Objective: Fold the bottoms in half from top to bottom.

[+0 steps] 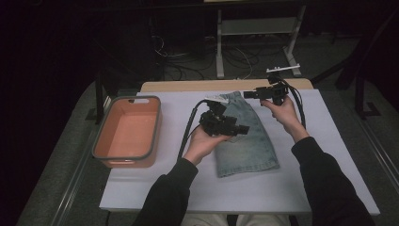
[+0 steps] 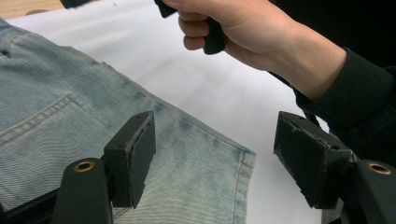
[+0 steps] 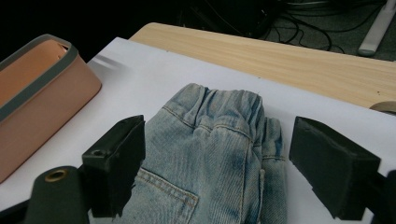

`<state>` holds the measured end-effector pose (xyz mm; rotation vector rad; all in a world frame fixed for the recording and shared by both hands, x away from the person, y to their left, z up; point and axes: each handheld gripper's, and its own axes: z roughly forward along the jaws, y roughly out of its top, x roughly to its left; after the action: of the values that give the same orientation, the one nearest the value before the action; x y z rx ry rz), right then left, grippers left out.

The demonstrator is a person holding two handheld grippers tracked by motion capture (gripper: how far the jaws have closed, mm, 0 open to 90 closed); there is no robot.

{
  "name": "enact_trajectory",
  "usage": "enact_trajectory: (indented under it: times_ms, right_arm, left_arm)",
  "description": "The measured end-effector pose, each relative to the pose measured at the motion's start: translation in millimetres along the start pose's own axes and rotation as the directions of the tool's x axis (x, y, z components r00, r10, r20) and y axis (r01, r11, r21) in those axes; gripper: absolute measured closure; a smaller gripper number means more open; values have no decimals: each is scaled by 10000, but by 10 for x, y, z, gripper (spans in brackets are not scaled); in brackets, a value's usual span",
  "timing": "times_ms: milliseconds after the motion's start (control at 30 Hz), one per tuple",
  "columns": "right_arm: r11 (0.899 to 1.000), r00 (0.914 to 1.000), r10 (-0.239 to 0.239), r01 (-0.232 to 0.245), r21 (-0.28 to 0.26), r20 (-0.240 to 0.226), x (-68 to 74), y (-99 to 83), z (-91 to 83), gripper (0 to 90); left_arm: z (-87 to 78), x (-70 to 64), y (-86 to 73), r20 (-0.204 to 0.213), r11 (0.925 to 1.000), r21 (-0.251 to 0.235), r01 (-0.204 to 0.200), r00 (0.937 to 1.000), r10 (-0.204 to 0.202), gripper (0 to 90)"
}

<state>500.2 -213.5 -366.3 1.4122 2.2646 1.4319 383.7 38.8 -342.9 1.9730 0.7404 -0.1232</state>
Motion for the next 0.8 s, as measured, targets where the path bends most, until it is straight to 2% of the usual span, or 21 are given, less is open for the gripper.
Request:
enact_trajectory:
  times_ms: [433,800]
  right_arm:
    - [10000,10000,14,-14,-73,-74,-14,5,14,182]
    - [9999,9999,93,-93,83,44,-67,-20,66,169]
  left_arm:
    - [-112,193,130,-409,10000,51,37,9992,-35,280]
    - [-207,438,133,-812,9986,-255,465,9955,-484,267]
